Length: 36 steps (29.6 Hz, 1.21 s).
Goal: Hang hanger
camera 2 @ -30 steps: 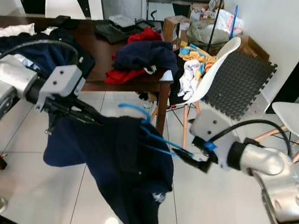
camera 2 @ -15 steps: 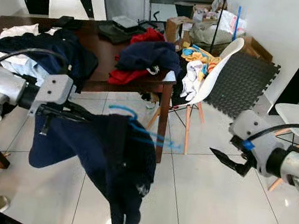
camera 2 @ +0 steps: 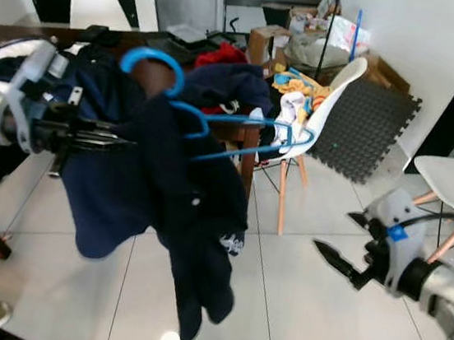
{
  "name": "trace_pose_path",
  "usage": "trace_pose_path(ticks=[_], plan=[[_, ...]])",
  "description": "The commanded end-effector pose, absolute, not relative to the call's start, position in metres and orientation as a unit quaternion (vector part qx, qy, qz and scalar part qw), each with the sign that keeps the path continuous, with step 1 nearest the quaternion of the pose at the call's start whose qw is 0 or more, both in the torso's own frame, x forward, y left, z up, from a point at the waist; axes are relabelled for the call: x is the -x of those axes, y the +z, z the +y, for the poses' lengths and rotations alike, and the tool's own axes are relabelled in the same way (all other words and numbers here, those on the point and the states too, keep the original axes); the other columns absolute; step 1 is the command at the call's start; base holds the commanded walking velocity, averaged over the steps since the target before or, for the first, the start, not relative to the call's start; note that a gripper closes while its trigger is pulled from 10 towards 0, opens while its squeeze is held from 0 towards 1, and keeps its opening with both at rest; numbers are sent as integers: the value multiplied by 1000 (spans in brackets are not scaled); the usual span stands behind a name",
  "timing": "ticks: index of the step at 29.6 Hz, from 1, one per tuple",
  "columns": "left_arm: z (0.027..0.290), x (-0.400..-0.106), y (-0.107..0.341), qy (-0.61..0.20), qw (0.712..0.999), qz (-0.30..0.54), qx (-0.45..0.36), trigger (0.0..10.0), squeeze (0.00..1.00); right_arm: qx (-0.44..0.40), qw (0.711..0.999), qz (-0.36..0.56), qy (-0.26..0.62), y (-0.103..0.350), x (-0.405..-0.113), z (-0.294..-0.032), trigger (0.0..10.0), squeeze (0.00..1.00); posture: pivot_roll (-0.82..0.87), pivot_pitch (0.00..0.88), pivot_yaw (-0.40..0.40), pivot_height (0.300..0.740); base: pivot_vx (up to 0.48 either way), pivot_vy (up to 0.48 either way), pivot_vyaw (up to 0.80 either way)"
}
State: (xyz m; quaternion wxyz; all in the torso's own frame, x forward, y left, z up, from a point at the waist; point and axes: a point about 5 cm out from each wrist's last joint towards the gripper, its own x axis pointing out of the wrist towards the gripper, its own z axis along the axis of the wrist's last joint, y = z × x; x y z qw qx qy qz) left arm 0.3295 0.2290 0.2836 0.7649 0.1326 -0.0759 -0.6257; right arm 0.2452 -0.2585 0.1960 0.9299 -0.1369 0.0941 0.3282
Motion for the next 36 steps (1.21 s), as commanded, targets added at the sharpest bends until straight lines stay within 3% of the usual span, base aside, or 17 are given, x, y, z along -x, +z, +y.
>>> trace_pose_path(ticks=[1,10,13,17,19,24,26,29,36], plan=[[229,-328,294,-635,756,-98,-127,10000,0,125,930,92,333,197,-241,-258,10000,0,3,89,33,740,0,0,-788],[234,-324,301,-659,742,-78,-96,10000,0,110,905,134,389,193,-221,-259,10000,0,-13,93,40,740,0,0,-754],[231,-322,305,-669,733,-83,-87,10000,0,80,897,128,416,195,-216,-249,10000,0,-13,94,40,740,0,0,-413],[225,-316,303,-690,715,-73,-80,10000,0,14,890,87,448,198,-215,-223,10000,0,-17,92,41,740,0,0,0],[217,-308,300,-717,691,-55,-74,10000,0,-60,892,32,448,202,-222,-194,10000,0,-16,89,41,740,0,0,0],[211,-303,301,-733,675,-48,-70,10000,0,-116,898,2,424,205,-231,-181,10000,0,-15,85,38,740,0,0,0],[206,-298,310,-750,657,-56,-58,10000,0,-200,884,-22,421,210,-236,-169,10000,0,-17,79,34,740,0,0,0],[203,-295,317,-761,644,-64,-48,10000,0,-235,867,-29,438,213,-235,-161,10000,0,-19,77,33,740,0,0,0],[192,-285,328,-793,603,-76,-33,10000,0,-192,866,12,462,208,-233,-138,10000,0,-22,70,33,740,0,0,0]])
